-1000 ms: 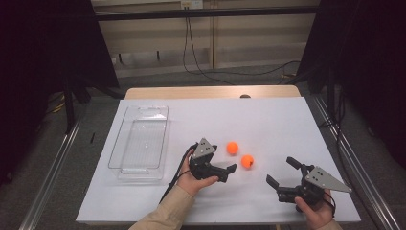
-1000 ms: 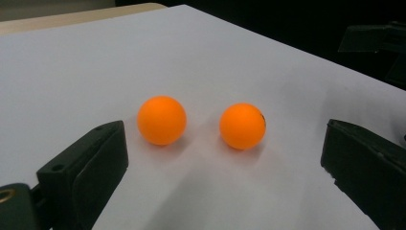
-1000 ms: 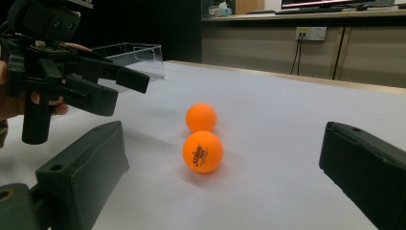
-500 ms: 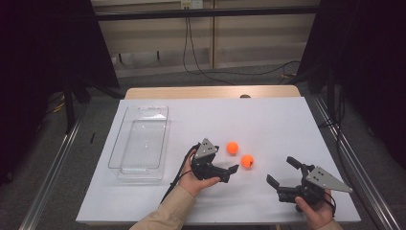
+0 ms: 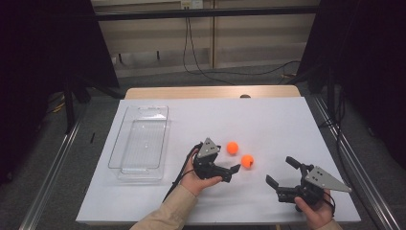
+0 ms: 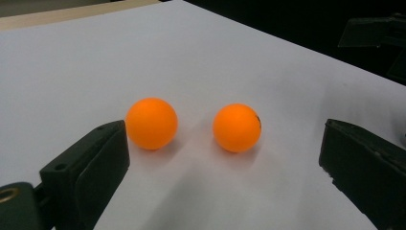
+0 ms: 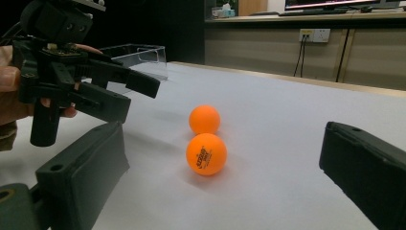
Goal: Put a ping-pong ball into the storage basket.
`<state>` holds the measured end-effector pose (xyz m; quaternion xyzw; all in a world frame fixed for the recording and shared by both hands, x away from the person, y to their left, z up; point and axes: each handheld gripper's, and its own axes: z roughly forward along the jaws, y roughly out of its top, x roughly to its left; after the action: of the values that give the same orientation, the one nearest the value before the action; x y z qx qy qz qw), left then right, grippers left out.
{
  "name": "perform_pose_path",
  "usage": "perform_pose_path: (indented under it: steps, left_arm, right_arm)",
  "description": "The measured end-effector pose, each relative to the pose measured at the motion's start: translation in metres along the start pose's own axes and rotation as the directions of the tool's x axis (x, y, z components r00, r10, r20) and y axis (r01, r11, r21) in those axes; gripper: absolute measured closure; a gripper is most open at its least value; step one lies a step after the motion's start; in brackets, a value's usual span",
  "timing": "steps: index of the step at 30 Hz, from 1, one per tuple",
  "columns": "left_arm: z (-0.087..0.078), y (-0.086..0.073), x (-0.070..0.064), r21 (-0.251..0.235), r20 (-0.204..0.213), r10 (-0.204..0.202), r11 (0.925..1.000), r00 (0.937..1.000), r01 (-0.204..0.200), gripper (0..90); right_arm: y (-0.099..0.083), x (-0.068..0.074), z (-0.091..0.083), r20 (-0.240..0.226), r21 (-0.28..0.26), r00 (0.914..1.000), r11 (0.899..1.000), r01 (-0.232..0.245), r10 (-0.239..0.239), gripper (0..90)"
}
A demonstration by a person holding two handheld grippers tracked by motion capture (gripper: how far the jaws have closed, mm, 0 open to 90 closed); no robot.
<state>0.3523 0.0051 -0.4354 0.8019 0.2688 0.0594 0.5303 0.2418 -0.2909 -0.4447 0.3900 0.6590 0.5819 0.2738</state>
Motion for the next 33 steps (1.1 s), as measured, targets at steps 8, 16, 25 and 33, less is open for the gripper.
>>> perform_pose_path:
  steps: [8,16,25,33]
  left_arm:
    - [0.003,0.001,-0.002,0.013,0.008,0.012,0.9998,0.9999,-0.012,3.2]
    - [0.006,0.003,-0.004,0.021,0.010,0.021,0.9996,0.9997,-0.021,3.5]
    - [0.013,0.003,-0.008,0.034,0.020,0.032,0.9989,0.9993,-0.032,3.5]
    - [0.018,0.005,-0.010,0.044,0.030,0.035,0.9984,0.9989,-0.036,3.6]
  right_arm:
    - [0.000,-0.002,-0.003,0.006,-0.004,0.9999,1.000,-0.014,0.014,1.6]
    - [0.000,-0.001,-0.004,0.004,-0.007,0.9998,1.000,-0.017,0.017,1.6]
    - [0.000,-0.002,-0.005,0.005,-0.011,0.9997,1.000,-0.023,0.024,1.7]
    - [0.000,-0.002,-0.006,0.003,-0.012,0.9998,1.000,-0.018,0.018,1.6]
